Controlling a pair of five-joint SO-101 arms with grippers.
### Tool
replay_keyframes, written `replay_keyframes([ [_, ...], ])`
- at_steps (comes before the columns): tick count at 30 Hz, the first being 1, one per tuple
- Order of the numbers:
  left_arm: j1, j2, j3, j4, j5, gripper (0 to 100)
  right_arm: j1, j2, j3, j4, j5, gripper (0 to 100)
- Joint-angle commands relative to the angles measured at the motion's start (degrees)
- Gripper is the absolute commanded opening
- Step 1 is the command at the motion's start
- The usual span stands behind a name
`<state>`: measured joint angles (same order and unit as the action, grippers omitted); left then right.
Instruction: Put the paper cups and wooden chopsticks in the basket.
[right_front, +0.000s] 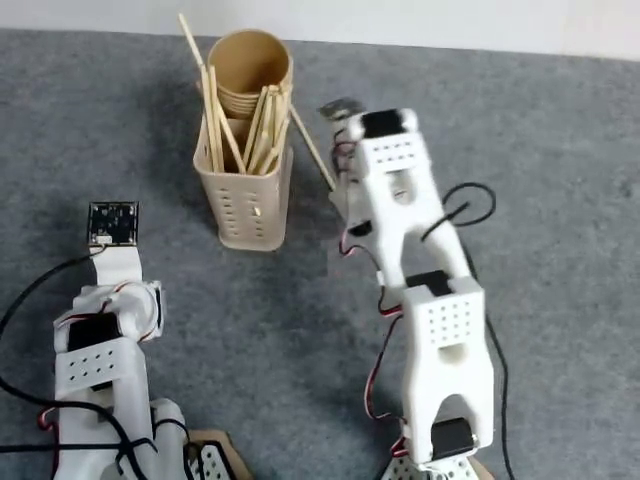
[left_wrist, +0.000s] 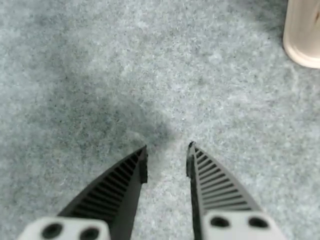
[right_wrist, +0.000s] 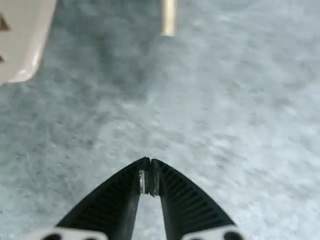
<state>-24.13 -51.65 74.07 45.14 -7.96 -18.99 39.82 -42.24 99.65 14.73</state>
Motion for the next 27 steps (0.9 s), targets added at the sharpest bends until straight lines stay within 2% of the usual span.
replay_keyframes([
  [1,-0.13,-0.92,-0.13,-1.05,0.35,14,2.86,-12.7,3.38,1.63,0.35,0.5],
  [6,-0.13,-0.92,-0.13,-1.05,0.35,14,0.84,-34.68,24.75,1.01,0.53,0.5],
  [10,-0.13,-0.92,-0.13,-1.05,0.44,14,-1.27,-43.38,38.73,-9.45,0.62,1.3],
  [13,-0.13,-0.92,-0.13,-1.05,0.44,14,-1.27,-43.65,45.32,-22.29,0.44,6.9],
  [19,-0.13,-0.92,-0.13,-1.05,0.44,14,-2.86,-43.65,53.14,-49.36,0.26,25.9],
  [24,-0.04,-0.92,-0.13,-1.05,0.44,14,-7.78,-43.3,61.05,-61.67,0.26,26.6],
  [27,-0.04,-0.92,-0.13,-1.05,0.35,14,-8.84,-38.37,62.11,-62.9,0.26,26.6],
])
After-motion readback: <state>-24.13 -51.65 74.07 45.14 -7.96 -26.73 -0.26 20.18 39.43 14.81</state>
